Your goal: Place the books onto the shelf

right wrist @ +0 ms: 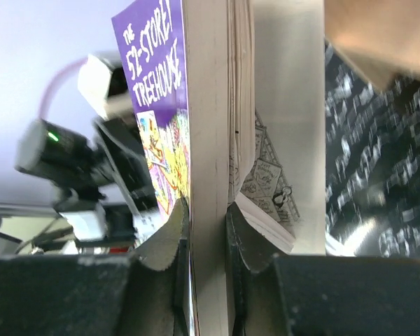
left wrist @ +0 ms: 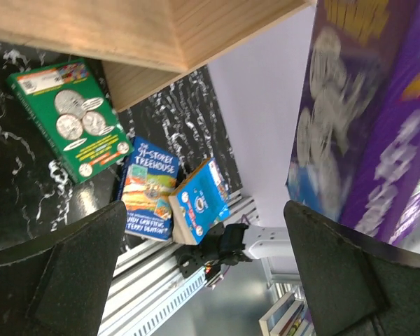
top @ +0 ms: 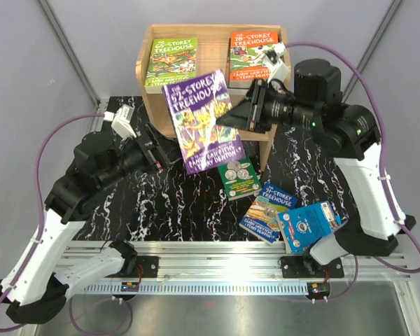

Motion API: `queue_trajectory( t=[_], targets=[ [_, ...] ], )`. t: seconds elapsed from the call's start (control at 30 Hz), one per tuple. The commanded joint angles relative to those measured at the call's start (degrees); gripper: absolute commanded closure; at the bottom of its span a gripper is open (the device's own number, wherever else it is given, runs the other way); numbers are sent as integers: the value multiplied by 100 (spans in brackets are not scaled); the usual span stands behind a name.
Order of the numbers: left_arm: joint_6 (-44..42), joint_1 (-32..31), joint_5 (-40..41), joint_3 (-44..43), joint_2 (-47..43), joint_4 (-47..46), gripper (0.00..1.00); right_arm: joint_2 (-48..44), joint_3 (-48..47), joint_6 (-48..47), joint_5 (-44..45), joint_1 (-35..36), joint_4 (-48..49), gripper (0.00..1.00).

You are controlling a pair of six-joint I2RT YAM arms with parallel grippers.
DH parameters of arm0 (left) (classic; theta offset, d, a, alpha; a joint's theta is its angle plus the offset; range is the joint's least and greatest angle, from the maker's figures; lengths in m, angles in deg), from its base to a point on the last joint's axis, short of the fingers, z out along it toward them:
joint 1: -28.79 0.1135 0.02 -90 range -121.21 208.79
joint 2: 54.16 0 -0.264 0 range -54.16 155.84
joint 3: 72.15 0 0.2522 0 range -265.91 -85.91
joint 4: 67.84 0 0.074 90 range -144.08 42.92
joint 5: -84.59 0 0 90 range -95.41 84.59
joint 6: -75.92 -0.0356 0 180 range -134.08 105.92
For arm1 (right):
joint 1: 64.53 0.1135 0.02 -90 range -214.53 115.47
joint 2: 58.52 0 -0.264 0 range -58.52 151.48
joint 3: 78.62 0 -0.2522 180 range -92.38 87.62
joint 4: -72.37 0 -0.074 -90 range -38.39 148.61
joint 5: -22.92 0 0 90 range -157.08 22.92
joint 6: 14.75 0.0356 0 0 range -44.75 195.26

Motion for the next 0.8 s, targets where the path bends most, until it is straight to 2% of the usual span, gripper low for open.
queue_trajectory(
  t=[0.0, 0.03, 0.13, 0.27, 0.43, 0.53, 0.6, 0.63, 0.67, 0.7, 0.77],
  targets=[
    [26, -52, -124, -377, -11, -413, 1, 810, -1502, -12, 238, 27, 199, 100],
    [26, -61, -89, -316, -38, -370, 1, 1039, -2368, -30, 308, 27, 24, 100],
    [157, -52, -79, -106, -222, -282, 1, 1926, -3306, 241, 310, -183, 179, 100],
    [298, -52, -18, 106, -582, -124, 1, 2200, -2930, 840, 264, -553, 1330, 100],
    [325, -52, 17, 124, -759, 245, 1, 3280, -3702, 1471, 343, -808, 2385, 100],
    [342, -61, 8, 36, -776, 386, 1, 3440, -3520, 1770, 571, -843, 3194, 100],
    [360, -61, 17, -25, -776, 422, 1, 3589, -3615, 1833, 686, -852, 3371, 85],
    [369, -61, 17, -52, -776, 439, 1, 3668, -3642, 1825, 739, -852, 3380, 71],
    [378, -61, 43, -70, -776, 448, 1, 3687, -3642, 1816, 766, -861, 3389, 38],
    [378, -61, 70, -96, -785, 483, 1, 3669, -3616, 1781, 775, -861, 3424, 22],
    [395, -52, 70, -87, -829, 492, 1, 3573, -3450, 1737, 792, -861, 3485, 6]
  ],
)
